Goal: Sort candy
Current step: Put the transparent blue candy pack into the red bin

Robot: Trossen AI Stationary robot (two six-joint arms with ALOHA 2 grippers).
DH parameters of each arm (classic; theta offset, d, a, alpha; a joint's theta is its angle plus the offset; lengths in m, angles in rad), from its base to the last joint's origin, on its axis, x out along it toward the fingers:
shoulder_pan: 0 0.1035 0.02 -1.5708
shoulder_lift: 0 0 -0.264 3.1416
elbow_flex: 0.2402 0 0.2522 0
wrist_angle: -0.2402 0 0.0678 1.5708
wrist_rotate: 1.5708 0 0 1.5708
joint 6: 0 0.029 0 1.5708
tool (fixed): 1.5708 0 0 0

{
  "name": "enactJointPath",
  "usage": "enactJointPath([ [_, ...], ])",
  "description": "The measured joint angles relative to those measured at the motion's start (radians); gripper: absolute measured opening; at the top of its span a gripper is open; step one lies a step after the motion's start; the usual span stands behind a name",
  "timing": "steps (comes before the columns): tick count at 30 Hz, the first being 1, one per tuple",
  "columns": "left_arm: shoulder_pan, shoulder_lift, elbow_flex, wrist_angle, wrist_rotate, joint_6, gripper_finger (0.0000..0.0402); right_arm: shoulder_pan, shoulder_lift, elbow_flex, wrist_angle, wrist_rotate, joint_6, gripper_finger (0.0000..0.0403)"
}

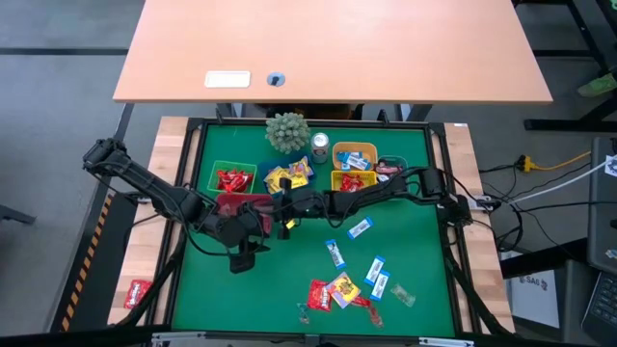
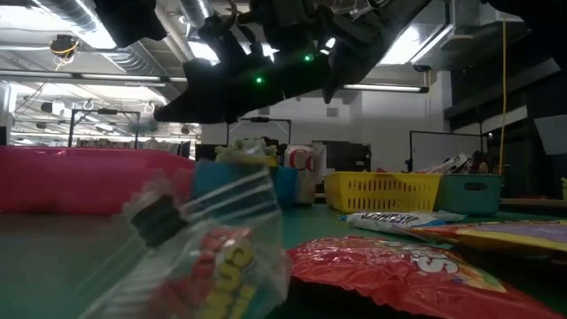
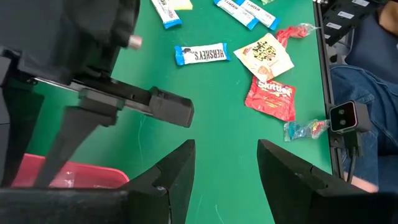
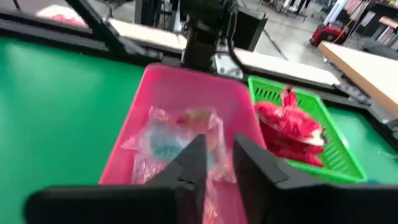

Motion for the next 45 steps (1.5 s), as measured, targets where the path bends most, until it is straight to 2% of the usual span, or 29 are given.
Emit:
enactJointPath([
  [4,0.0,0.0,0.0,0.0,-0.003,0.0,0.016,0.0,0.0,0.0,-0.027,0.008,0.0,0.0123],
  [8,0.0,0.0,0.0,0.0,-0.006,0.0,0.016,0.002,0.0,0.0,-0.034,0.009,0.0,0.0152],
  [12,0.0,0.0,0.0,0.002,-0.006,0.0,0.016,0.003,-0.023,0.0,-0.085,0.008,0.0,0.0158],
  [20,-0.04,0.021,0.0,0.064,-0.006,0.002,0.016,0.003,-0.17,-0.002,-0.377,0.008,0.0,0.0155],
  [32,-0.143,0.207,-0.001,0.453,-0.008,0.143,0.016,0.003,-0.465,-0.001,-0.734,0.03,0.001,0.0154],
  [40,-0.21,0.403,-0.001,0.754,-0.01,0.186,0.016,0.003,-0.65,-0.001,-0.965,0.034,0.054,0.0154],
  [45,-0.242,0.524,-0.001,0.872,-0.021,0.188,0.016,0.003,-0.722,-0.001,-1.092,0.034,0.06,0.0154],
])
